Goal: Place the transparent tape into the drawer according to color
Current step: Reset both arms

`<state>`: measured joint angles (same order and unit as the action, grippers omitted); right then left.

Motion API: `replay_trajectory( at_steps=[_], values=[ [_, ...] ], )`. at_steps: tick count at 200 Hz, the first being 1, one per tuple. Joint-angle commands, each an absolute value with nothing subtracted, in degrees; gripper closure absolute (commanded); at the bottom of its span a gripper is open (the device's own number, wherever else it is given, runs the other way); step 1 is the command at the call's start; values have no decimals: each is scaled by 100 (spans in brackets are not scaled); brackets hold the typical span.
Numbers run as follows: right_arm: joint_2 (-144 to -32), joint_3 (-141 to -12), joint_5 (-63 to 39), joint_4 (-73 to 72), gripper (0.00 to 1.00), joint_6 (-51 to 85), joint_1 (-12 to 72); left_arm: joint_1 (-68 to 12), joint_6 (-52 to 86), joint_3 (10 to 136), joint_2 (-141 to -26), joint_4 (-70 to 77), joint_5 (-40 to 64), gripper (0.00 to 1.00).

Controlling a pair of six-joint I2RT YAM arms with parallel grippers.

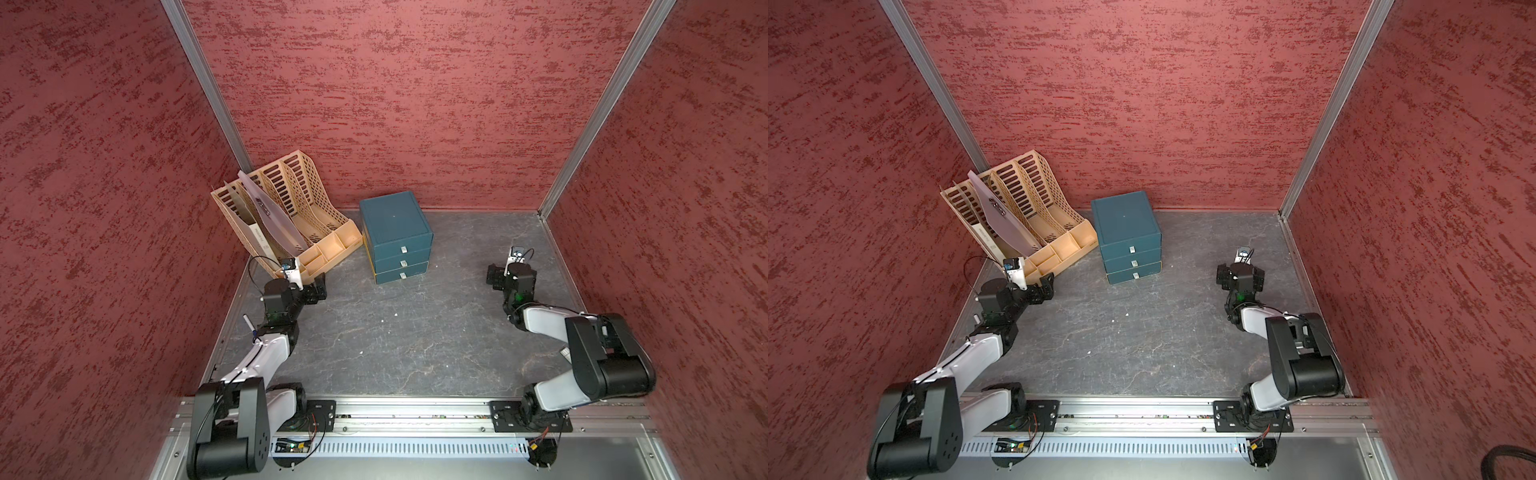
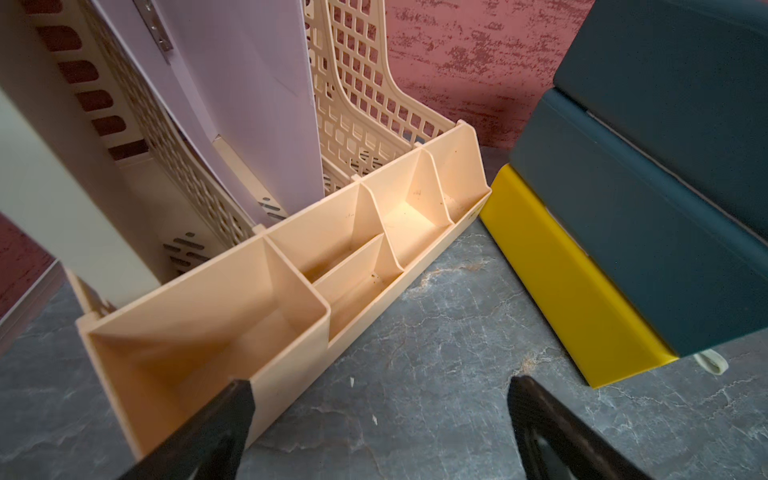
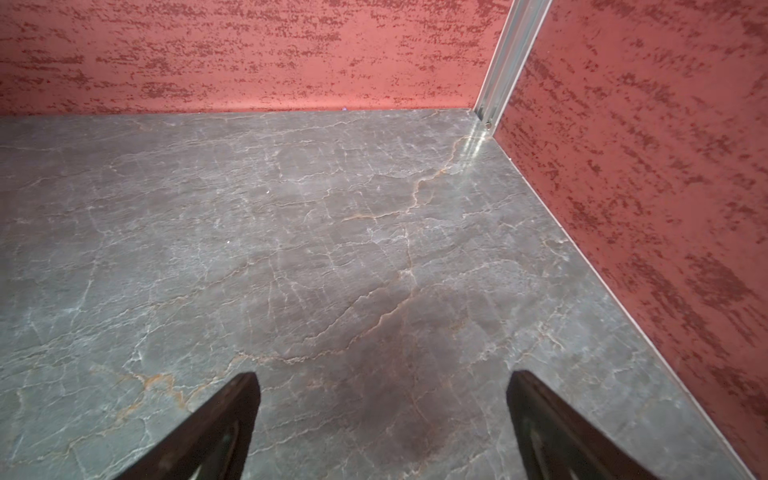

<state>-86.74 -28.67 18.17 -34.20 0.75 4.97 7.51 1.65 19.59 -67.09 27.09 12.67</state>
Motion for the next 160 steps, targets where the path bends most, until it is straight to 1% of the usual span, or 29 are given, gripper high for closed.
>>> replay_trajectory(
  at_steps=[1,25,40,49,60,69,84,97,106,117,125,135,160],
  values=[
    [-8622,-2557,1417,-4506,2,-39,459,816,77,1989,-7262,4077,1956,0],
    [-8643,-2130,1112,-5237,1,-111,434,879,65,2158,-8041,4519,2148,0],
    [-8985,-1850,851,-6169,1,-278,454,879,119,2073,-8517,5226,2181,0],
    [-8830,-1842,825,-5898,2,-224,444,792,21,2212,-8405,4736,2018,0],
    [-8948,-1853,1003,-6078,1,-219,446,697,-79,2303,-8524,4714,1998,0],
    [-8872,-1931,1106,-5795,1,-147,450,586,-178,2362,-8543,4588,1847,0],
    [-8904,-2057,1239,-5618,1,-100,455,572,-167,2257,-8582,4759,1751,0],
    [-8941,-1982,1265,-5832,1,-112,457,552,-194,2011,-8873,5619,1873,0],
    [-8900,-2043,1286,-5631,1,-81,455,565,-194,2037,-8700,5243,1805,0],
    [-8923,-2049,1292,-5670,1,-90,457,558,-153,2019,-8817,5502,1748,0],
    [-8915,-2039,1292,-5655,2,-82,449,564,-167,2043,-8743,5281,1743,0],
    [-8921,-2050,1301,-5655,1,-83,453,554,-154,2022,-8806,5472,1746,0],
    [-8921,-2084,1301,-5599,1,-68,445,549,-174,2080,-8763,5260,1728,0]
  ],
)
